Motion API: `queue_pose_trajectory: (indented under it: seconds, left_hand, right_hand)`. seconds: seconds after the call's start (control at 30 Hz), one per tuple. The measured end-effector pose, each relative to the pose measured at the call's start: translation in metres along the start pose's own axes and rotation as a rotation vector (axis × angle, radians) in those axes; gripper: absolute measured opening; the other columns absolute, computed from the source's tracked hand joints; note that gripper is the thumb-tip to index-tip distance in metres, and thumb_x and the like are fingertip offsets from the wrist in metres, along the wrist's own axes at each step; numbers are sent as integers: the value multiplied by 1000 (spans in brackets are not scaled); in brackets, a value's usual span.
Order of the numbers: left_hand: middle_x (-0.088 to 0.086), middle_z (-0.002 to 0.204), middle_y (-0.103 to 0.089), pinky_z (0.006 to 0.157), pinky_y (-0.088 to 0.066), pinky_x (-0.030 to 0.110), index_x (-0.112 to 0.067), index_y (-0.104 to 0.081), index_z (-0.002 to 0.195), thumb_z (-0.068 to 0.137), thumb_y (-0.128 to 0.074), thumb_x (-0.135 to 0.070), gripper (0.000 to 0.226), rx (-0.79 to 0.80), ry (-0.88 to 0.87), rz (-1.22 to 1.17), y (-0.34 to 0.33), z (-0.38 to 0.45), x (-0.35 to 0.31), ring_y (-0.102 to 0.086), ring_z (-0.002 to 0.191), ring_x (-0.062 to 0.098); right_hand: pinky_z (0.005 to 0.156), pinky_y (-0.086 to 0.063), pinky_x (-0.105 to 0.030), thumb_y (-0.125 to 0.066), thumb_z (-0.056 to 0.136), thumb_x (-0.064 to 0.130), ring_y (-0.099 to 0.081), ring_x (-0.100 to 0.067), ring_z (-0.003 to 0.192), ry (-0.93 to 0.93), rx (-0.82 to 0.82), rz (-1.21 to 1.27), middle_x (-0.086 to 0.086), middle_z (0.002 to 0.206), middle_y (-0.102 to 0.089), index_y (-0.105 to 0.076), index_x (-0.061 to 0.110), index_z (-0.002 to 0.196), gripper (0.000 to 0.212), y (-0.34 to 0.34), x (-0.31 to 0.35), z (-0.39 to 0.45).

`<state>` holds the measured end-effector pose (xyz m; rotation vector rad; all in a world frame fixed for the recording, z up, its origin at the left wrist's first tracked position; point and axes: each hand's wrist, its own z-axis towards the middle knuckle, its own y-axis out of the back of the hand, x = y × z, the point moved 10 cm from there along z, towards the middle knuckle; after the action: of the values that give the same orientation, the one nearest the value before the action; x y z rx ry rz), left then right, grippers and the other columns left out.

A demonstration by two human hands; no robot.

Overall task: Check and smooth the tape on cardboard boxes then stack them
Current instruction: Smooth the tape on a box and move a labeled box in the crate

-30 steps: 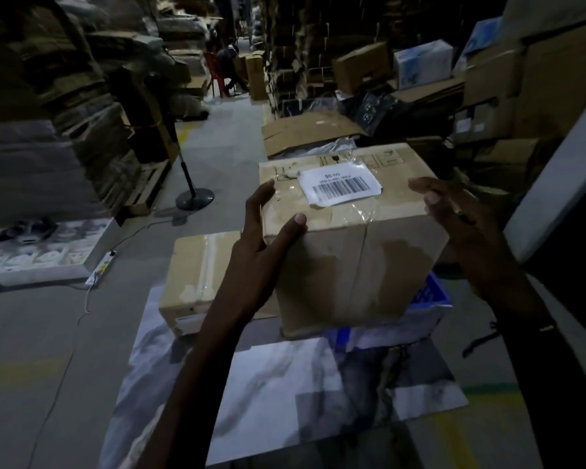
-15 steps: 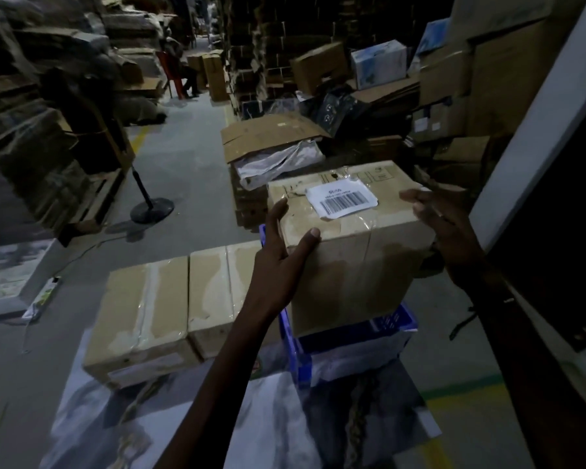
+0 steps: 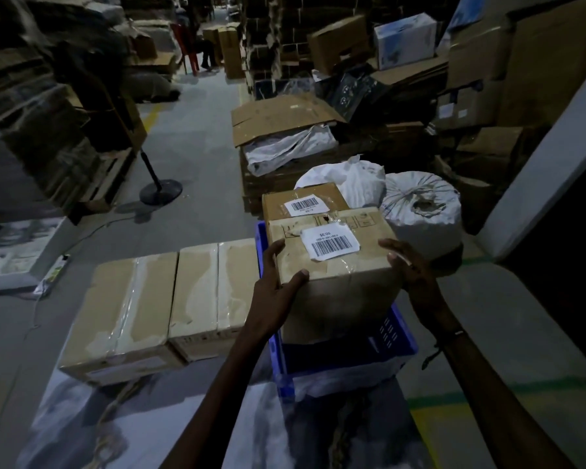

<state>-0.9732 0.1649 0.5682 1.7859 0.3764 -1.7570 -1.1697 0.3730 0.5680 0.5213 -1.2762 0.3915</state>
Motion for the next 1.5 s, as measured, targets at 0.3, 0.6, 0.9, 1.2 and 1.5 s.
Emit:
queue_pose_trajectory:
  seconds: [0.3, 0.6, 0.9, 1.2, 1.5]
  left_hand:
    - [-15, 144, -39, 88, -43, 12, -39, -26, 150, 84, -66, -46, 77, -44, 123, 5, -16, 11, 54, -50, 121, 12]
    - [-11, 133, -50, 82, -49, 15, -37, -28, 144, 82, -68, -42, 74, -31, 195, 66, -22, 7, 90, -59, 113, 10]
    - [-9, 132, -51, 88, -53, 30, -37, -27, 146, 87, -69, -42, 73, -7, 202, 120, -19, 12, 95, -60, 110, 14]
    - [-6, 145, -56, 89, -47, 20, -24, -50, 141, 91, -64, -47, 57, -384, 93, 139, 20, -26, 67, -52, 128, 7]
    - [-7, 105, -70, 73, -49, 12, -15, -64, 112, 93, -67, -13, 19, -804, 146, 123, 76, -146, 58, -65, 96, -3]
  right_hand:
    - [104, -48, -34, -59, 97, 32, -58, -16, 129, -29, 82, -41, 10, 133, -65, -68, 17, 126, 35, -8, -68, 16]
    - [96, -41, -7, -59, 102, 10, -55, 0, 127, -70, 157, -132, 2, 137, -62, -65, 16, 128, 27, -17, -108, 5]
    - [98, -39, -6, -57, 101, 26, -51, -5, 134, -13, 142, -215, 6, 140, -60, -63, 31, 127, 27, -18, -96, 3]
    - [103, -45, -26, -62, 99, 18, -50, -13, 138, 345, -15, -376, -1, 151, -53, -72, 17, 120, 22, -31, 1, -7]
    - [107, -49, -43, -63, 99, 11, -59, -18, 129, 331, 320, -149, -2, 136, -65, -69, 19, 121, 24, -145, 5, -57]
